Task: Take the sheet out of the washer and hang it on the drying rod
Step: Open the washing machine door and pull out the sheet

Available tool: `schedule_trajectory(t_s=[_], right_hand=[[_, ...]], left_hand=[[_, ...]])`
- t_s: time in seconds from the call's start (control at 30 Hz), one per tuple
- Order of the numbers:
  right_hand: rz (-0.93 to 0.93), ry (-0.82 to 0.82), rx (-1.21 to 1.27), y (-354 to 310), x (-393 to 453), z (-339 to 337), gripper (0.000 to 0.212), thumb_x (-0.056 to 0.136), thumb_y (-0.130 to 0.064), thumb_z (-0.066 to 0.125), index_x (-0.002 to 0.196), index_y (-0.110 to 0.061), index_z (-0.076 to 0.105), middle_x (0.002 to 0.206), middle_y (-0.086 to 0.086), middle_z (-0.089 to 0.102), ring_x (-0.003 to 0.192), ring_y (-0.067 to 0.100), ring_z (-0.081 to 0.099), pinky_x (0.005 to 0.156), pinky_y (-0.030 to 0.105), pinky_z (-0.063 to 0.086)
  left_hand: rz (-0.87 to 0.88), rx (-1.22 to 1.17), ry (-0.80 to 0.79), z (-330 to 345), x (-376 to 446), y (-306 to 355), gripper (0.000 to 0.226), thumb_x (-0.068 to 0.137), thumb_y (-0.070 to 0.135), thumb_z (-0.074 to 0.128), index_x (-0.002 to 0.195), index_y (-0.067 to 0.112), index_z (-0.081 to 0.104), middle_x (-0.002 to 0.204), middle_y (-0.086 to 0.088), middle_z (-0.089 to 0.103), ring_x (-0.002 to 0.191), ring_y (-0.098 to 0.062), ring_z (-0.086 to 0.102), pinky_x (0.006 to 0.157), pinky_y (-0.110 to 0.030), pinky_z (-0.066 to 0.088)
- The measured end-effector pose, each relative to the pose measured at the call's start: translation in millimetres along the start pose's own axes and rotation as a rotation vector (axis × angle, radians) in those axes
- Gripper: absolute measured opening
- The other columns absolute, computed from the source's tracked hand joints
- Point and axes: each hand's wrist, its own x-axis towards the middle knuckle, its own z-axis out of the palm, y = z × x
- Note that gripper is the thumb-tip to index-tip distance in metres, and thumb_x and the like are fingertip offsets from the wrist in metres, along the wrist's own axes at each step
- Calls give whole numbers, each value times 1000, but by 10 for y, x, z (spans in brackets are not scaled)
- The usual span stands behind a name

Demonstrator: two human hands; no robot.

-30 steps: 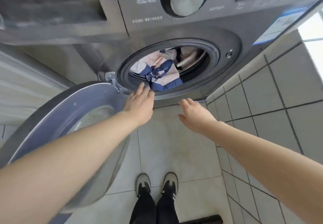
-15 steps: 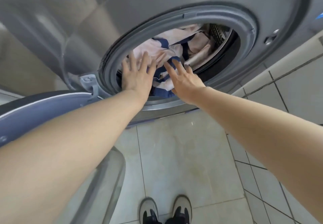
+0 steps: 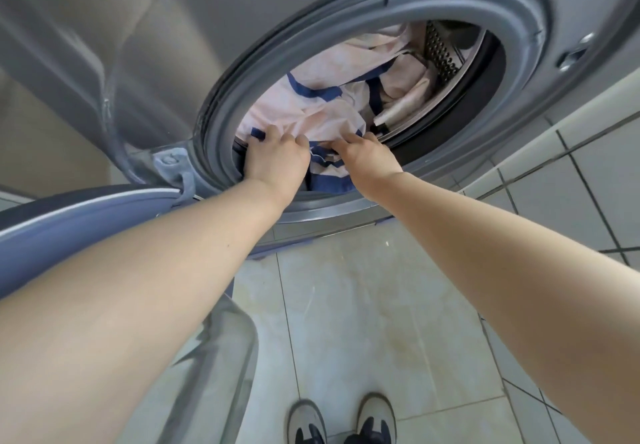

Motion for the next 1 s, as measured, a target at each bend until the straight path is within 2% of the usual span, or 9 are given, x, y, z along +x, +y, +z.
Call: schedule_trajectory(t_s=[0.17, 0.27, 0.37, 0.47, 0.53, 0.67, 0.8, 0.87, 1.0], right_hand=[[2, 21, 55, -13, 65, -28, 48, 88, 5, 51, 132, -11, 46, 122, 16, 53, 114, 38, 49, 81, 40, 46], [9, 82, 206, 11, -43, -61, 52, 84, 7, 55, 132, -11, 49, 123, 15, 51, 104, 36, 54, 79, 36, 46], [-31, 150, 297, 47, -328, -140, 46, 82, 7, 54, 126, -7, 53, 120, 16, 49, 97, 38, 55, 79, 41, 50], [-55, 178, 417, 88, -721, -256, 43, 83, 0, 51, 125, -9, 55, 117, 15, 51, 97, 35, 54, 81, 41, 50], [-71, 163, 465, 84, -1045, -361, 45, 84, 2, 50, 126, -10, 57, 115, 14, 52, 99, 34, 53, 81, 39, 49], [-79, 107, 566, 14, -1697, -517, 46, 86, 1, 51, 128, -18, 57, 121, 8, 51, 107, 23, 50, 86, 32, 47], [-14, 76, 571, -104, -2153, -574, 33, 92, 1, 44, 121, -4, 59, 120, 16, 53, 105, 32, 52, 87, 35, 45], [29, 67, 580, -183, -2338, -589, 29, 94, 0, 42, 117, -2, 60, 116, 15, 54, 101, 30, 52, 83, 31, 41], [69, 84, 646, -308, -2589, -607, 28, 90, 4, 47, 112, -4, 61, 104, 8, 53, 89, 21, 49, 71, 19, 34]], left_hand=[[-24, -122, 79, -97, -51, -13, 39, 84, -12, 45, 122, -6, 42, 121, -24, 54, 122, -38, 42, 77, -42, 43], [-57, -287, 187, -128, -120, 0, 34, 83, -15, 42, 116, -4, 46, 111, -23, 56, 118, -36, 44, 68, -40, 37], [-57, -482, 358, -149, -263, 1, 21, 83, -13, 43, 101, -4, 51, 95, -25, 58, 106, -37, 51, 66, -44, 43], [10, -611, 454, -102, -470, 26, 3, 87, -4, 53, 86, -1, 53, 81, -21, 57, 91, -38, 57, 61, -46, 47], [70, -661, 477, -129, -668, 48, 8, 87, -1, 57, 81, 0, 53, 77, -19, 57, 86, -36, 58, 65, -46, 48], [94, -774, 486, -256, -1105, 86, 10, 83, -5, 62, 78, 0, 55, 74, -16, 57, 81, -30, 55, 68, -31, 35], [-21, -918, 411, -291, -1419, 149, 5, 85, -4, 61, 82, -1, 59, 79, -17, 60, 78, -32, 58, 69, -33, 37], [-150, -1015, 344, -262, -1528, 204, 4, 86, -1, 60, 82, 1, 60, 82, -14, 62, 80, -31, 57, 72, -36, 40], [-416, -1180, 284, -262, -1721, 384, 3, 86, 7, 64, 85, 5, 62, 92, -7, 59, 92, -30, 57, 77, -21, 33]])
